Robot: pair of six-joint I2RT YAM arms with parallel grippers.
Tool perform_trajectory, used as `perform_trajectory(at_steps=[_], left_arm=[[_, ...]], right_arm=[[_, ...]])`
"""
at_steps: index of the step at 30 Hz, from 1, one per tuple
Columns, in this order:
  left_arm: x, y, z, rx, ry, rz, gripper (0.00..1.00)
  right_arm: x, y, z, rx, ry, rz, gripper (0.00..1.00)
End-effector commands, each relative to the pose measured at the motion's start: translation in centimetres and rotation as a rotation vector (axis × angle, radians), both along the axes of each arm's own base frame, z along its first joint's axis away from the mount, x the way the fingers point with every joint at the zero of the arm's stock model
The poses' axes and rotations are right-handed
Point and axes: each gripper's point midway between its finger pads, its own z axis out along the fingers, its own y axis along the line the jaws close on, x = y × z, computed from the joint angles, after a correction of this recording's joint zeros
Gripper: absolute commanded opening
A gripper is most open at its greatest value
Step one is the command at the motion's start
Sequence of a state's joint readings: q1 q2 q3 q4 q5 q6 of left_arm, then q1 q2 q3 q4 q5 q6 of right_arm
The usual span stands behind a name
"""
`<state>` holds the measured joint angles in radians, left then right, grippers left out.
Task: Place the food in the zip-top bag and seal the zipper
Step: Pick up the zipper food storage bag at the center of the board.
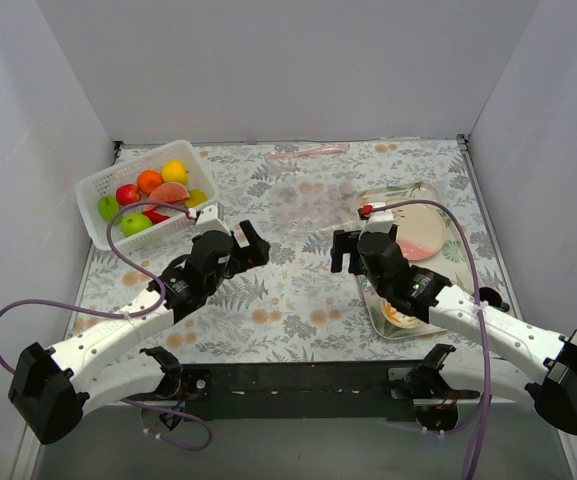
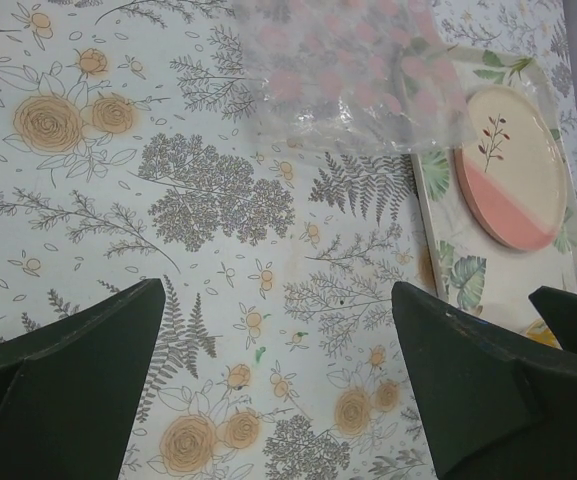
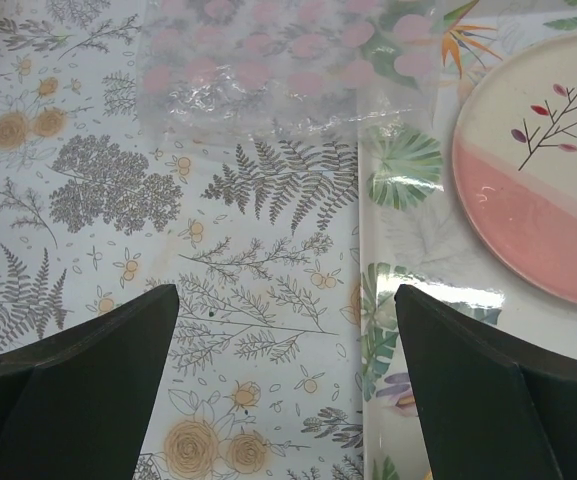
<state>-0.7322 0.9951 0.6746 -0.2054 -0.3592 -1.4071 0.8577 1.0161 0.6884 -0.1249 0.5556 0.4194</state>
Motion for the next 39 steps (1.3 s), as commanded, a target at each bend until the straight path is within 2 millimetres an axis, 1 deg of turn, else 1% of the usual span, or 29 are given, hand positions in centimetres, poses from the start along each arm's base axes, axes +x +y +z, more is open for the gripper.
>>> perform_trajectory(at_steps=[1, 4, 5, 6, 7, 8, 9, 11, 13, 14, 17, 18, 19, 20, 21, 22, 23, 24, 25, 26, 27, 28, 29, 31, 32, 35, 37, 38, 39], left_arm=[[0.6, -0.3, 2.5, -0.019, -0.03, 0.006, 0.98], [0.4, -0.8, 2.6, -0.009, -0.014, -0.032, 0.98], [0.3, -0.8, 2.9, -0.013, -0.016, -0.028, 0.98], [0.3, -0.7, 3.0, -0.015, -0.017, -0.024, 0.98], [0.3, -0.7, 3.3, -0.019, -0.022, -0.024, 0.98], [0.3, -0.7, 3.4, -0.021, -0.025, -0.026, 0.98], [0.2, -0.7, 3.8, -0.025, -0.032, -0.032, 0.98], [0.3, -0.5, 3.9, -0.02, -0.033, -0.024, 0.98], [0.4, -0.3, 4.1, -0.013, -0.029, -0.008, 0.98], [0.5, -0.3, 4.1, -0.013, -0.027, 0.001, 0.98], [1.2, 0.0, 4.5, -0.004, -0.017, 0.047, 0.98], [1.2, 0.1, 4.4, 0.006, -0.002, 0.051, 0.98], [1.5, -0.1, 4.8, 0.005, -0.002, 0.05, 0.98], [1.5, -0.2, 4.9, 0.007, -0.001, 0.048, 0.98], [1.6, -0.1, 4.9, 0.014, 0.005, 0.051, 0.98], [1.8, -0.1, 5.2, 0.012, 0.005, 0.053, 0.98], [1.9, 0.0, 5.2, 0.019, 0.005, 0.061, 0.98], [1.9, 0.0, 5.1, 0.022, 0.012, 0.061, 0.98], [2.1, 0.1, 5.3, 0.018, 0.01, 0.066, 0.98], [2.4, 0.0, 5.5, 0.019, 0.012, 0.064, 0.98], [2.5, 0.0, 5.6, 0.019, 0.016, 0.063, 0.98], [2.9, 0.1, 5.7, 0.02, 0.02, 0.066, 0.98], [3.1, -0.2, 5.8, 0.02, 0.023, 0.058, 0.98], [3.2, -0.4, 5.8, 0.025, 0.03, 0.044, 0.98], [3.2, -0.5, 5.7, 0.024, 0.031, 0.039, 0.98], [3.2, -0.5, 5.3, 0.034, 0.039, 0.032, 0.98], [3.3, -0.2, 4.8, 0.04, 0.049, 0.034, 0.98], [3.4, -0.2, 4.7, 0.039, 0.05, 0.033, 0.98], [3.4, -0.2, 4.5, 0.04, 0.054, 0.03, 0.98]], right_arm=[[0.7, 0.1, 2.3, 0.063, -0.034, -0.052, 0.99], [1.1, 0.6, 2.1, 0.037, -0.019, -0.049, 0.99], [1.5, 1.0, 3.1, 0.04, -0.026, -0.047, 0.98], [1.7, 1.1, 2.2, -0.001, 0.003, -0.045, 0.99], [1.8, 1.2, 2.1, -0.014, 0.012, -0.048, 0.99], [2.3, 1.6, 2.9, -0.013, 0.004, -0.052, 0.98], [2.5, 1.8, 2.3, -0.035, 0.02, -0.048, 0.99], [3.4, 2.4, 2.6, -0.026, 0.011, -0.026, 0.99], [5.0, 3.0, 2.5, -0.016, 0.021, -0.021, 0.99], [6.4, 2.6, 2.3, 0.005, 0.048, -0.022, 0.98], [11.1, 3.1, 2.1, 0.027, 0.085, -0.034, 0.98], [12.6, 3.3, -0.2, -0.013, 0.135, -0.042, 0.98], [14.9, 4.1, 1.8, 0.008, 0.099, -0.046, 0.97], [16.3, 3.4, 1.4, -0.008, 0.118, -0.073, 0.97], [17.6, 3.3, -1.8, -0.054, 0.183, -0.092, 0.96], [19.9, 3.8, 0.3, -0.033, 0.149, -0.11, 0.96], [21.4, 3.0, -2.7, -0.067, 0.205, -0.139, 0.95], [22.1, 2.6, -3.2, -0.083, 0.226, -0.148, 0.95], [23.8, 2.6, -2.4, -0.073, 0.206, -0.152, 0.94], [25.1, 1.5, -4.5, -0.097, 0.241, -0.178, 0.94], [25.7, 0.6, -5.1, -0.118, 0.259, -0.199, 0.94], [27.3, 0.2, -3.8, -0.108, 0.232, -0.215, 0.94], [28.5, -1.3, -5.5, -0.096, 0.27, -0.224, 0.94], [30.4, -2.8, -5.7, -0.027, 0.284, -0.211, 0.94], [31.6, -2.8, -5.8, 0.0, 0.279, -0.187, 0.93], [33.6, -3.0, -6.3, 0.063, 0.302, -0.135, 0.93], [33.6, -3.0, -7.5, 0.106, 0.352, -0.108, 0.91], [33.4, -2.2, -8.0, 0.143, 0.373, -0.071, 0.87], [32.9, -2.2, -8.9, 0.151, 0.394, -0.066, 0.87]])
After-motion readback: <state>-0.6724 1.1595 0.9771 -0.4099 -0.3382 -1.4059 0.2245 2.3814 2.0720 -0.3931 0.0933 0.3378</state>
